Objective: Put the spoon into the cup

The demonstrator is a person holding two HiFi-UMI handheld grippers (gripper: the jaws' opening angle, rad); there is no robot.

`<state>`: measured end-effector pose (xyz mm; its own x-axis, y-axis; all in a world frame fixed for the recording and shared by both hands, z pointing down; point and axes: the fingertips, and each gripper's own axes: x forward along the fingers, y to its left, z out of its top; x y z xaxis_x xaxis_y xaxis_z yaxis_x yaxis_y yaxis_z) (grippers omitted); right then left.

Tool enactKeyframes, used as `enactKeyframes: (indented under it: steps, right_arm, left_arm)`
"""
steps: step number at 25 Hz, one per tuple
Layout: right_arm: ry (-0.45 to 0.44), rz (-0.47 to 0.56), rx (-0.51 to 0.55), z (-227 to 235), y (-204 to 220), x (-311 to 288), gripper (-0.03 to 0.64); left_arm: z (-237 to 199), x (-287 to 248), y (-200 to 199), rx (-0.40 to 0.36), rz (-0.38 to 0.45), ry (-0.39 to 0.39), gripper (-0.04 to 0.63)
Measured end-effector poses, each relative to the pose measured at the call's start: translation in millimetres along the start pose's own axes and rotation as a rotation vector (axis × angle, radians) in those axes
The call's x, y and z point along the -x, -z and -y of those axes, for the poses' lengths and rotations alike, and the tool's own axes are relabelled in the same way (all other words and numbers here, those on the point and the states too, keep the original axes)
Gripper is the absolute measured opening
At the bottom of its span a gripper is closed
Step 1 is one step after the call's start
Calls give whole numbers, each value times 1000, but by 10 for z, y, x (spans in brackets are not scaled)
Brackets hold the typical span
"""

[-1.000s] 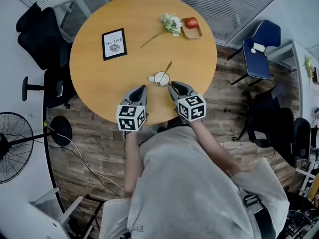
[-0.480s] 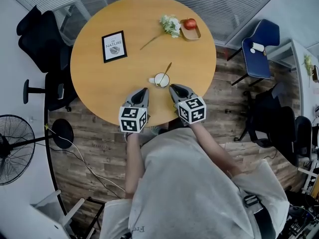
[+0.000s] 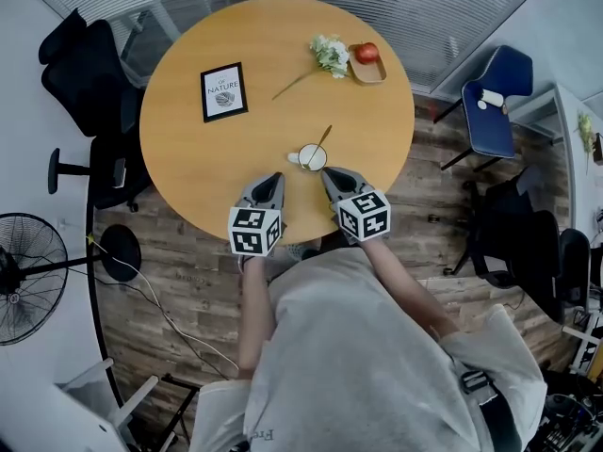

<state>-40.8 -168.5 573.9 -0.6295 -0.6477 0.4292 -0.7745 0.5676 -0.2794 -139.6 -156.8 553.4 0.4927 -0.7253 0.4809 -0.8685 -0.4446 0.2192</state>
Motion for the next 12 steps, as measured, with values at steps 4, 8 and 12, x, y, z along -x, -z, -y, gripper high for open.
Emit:
enactKeyframes:
  steps: [4,8,12]
  right_arm:
    - [-12,-10,0,-25,25,-18,-3]
    - [-23,-7,-10,-42,3,-53,-3]
    - [-8,-9,-13,-15,5,-79,-3]
  left_arm:
    - [-11,-7,10,2,-5,0,9]
    - [-44,-8,-7,0,-8,-1,9]
    - [-88,-3,-10,5,-4,-4,9]
